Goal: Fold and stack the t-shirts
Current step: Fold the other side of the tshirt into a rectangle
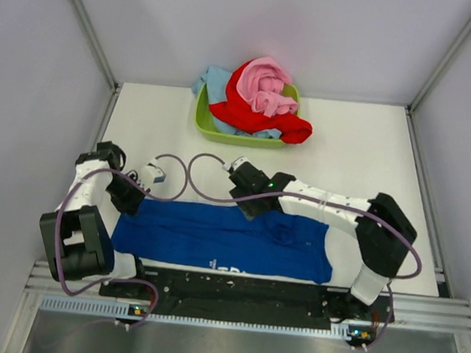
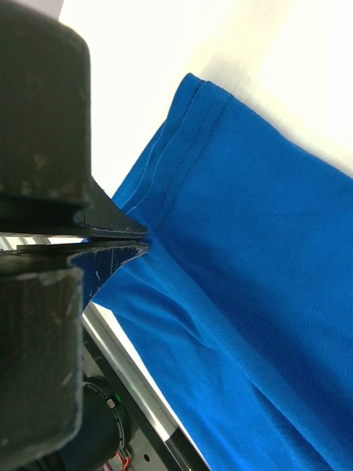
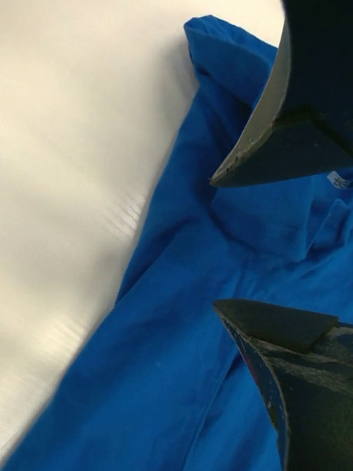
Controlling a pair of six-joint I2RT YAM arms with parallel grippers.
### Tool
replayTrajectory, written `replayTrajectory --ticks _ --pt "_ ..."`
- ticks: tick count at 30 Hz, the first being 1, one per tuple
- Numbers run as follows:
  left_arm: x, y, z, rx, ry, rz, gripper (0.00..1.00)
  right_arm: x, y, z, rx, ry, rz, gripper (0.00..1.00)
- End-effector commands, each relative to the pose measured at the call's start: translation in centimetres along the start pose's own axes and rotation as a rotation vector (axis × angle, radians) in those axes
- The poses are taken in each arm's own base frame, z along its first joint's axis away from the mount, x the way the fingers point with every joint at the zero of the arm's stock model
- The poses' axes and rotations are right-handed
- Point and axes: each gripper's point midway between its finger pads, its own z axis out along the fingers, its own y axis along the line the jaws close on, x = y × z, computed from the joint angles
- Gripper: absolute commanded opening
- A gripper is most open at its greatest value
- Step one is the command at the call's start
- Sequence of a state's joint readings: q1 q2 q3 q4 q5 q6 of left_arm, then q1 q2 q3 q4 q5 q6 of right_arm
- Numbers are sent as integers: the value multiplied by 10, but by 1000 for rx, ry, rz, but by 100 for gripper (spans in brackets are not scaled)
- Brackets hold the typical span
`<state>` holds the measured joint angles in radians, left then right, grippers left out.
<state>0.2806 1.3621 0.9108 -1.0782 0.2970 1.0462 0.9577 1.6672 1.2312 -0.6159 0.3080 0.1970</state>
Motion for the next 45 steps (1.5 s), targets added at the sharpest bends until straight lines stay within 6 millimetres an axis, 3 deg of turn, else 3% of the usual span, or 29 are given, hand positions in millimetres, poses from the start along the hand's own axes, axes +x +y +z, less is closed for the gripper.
replayTrajectory --ticks 1,7,15,17,23,30,38,45 --pt "-6 2 -9 -12 -27 6 0 -6 -9 18 120 26 -141 59" --pt "-5 4 -10 -21 -18 8 0 15 -29 21 242 100 -154 48" --pt "-6 5 -10 -19 -13 2 0 35 -50 12 319 119 -116 15" --pt "-6 6 -11 -21 -13 4 0 42 -53 11 319 132 -107 12" --pt "-6 8 -13 -28 -11 1 0 56 -61 0 324 161 -69 15" --pt "-5 9 -13 -35 -3 4 0 106 -89 -23 349 249 93 23" --pt "-5 9 -14 -43 -6 5 0 98 -110 -44 215 184 494 37" --pt "-7 8 -14 -41 -14 5 0 57 -88 -54 21 22 532 51"
